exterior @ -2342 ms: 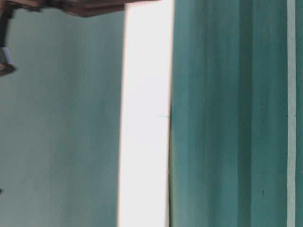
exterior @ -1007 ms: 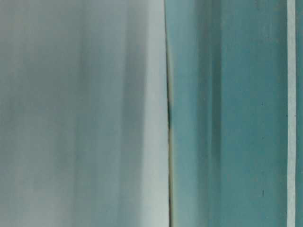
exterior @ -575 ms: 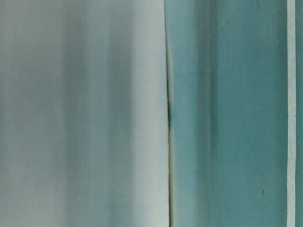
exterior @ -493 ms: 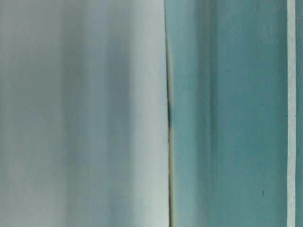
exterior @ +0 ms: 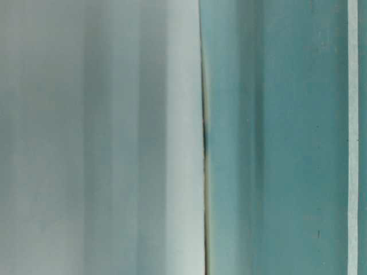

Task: Lift a wooden board with both hands.
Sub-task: 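Bring the held board forward and lower it toward the table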

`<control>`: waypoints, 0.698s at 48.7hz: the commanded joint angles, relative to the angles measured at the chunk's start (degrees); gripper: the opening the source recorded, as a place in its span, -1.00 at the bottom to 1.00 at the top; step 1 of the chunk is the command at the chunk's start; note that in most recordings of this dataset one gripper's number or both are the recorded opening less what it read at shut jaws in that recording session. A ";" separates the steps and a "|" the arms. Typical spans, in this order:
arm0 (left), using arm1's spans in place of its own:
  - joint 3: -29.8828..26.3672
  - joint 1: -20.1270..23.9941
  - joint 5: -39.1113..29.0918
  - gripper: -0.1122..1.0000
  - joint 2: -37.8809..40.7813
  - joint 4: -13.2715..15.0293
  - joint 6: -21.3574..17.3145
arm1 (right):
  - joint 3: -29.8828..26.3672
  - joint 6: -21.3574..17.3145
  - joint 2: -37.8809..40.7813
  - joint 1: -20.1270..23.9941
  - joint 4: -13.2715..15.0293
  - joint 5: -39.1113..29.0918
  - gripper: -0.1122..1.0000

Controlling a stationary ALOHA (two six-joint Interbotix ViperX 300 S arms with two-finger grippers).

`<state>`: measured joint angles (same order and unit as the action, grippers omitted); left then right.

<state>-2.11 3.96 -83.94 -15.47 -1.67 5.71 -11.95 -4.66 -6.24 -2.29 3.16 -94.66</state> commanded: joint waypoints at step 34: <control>25.14 0.26 19.60 -0.48 2.02 0.09 0.53 | 26.19 0.44 2.55 0.26 0.44 22.59 -0.42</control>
<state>22.06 3.87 -66.36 -13.01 -1.58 5.71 11.25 -3.78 -3.60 -2.20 3.34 -75.41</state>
